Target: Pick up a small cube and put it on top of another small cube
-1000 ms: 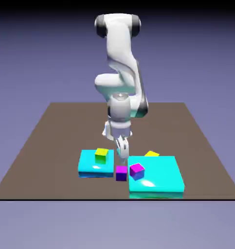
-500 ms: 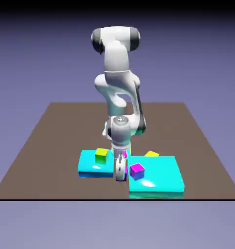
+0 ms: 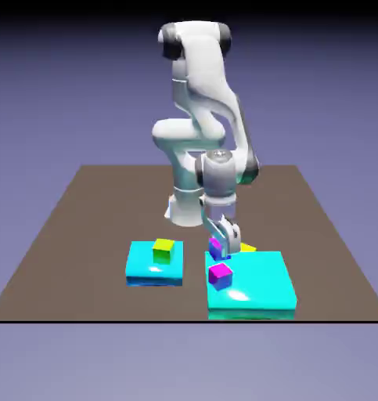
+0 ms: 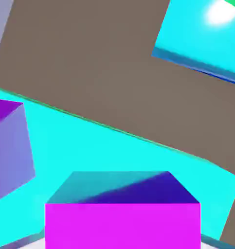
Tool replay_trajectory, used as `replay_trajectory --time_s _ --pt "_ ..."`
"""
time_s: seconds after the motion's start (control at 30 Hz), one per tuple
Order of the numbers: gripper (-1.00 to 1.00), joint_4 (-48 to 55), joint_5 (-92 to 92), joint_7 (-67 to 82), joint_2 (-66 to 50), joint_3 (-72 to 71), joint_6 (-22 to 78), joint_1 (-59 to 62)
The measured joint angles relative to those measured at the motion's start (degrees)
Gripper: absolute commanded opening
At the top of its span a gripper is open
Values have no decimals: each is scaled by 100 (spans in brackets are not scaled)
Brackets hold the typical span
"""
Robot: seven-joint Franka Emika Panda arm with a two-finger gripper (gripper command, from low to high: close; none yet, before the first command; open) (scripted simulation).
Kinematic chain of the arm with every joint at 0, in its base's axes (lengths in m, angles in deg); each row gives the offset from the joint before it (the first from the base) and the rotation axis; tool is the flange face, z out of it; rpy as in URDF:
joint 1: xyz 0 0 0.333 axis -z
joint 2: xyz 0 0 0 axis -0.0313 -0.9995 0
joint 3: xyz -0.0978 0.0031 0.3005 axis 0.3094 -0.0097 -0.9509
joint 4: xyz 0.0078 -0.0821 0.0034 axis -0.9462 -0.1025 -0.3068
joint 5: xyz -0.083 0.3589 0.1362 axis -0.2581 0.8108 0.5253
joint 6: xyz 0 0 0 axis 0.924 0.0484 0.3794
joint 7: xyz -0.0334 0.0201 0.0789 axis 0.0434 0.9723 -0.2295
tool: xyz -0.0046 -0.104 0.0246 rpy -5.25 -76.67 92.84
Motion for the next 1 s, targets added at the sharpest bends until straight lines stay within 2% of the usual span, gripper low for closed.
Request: replay_trajectory --time_s 0.57,0.63,0.93,0.97,1.0 --pt "-100 -757 1375 4239 1409 -1644 808 -254" --pt "-100 -773 1404 4329 1439 -1679 825 -260" --pt "-100 -817 -743 2840 -429 -514 -925 -929" --pt "100 -817 -744 2839 -430 -514 -925 -884" --pt "100 -817 -742 2841 -430 -512 -922 -927"
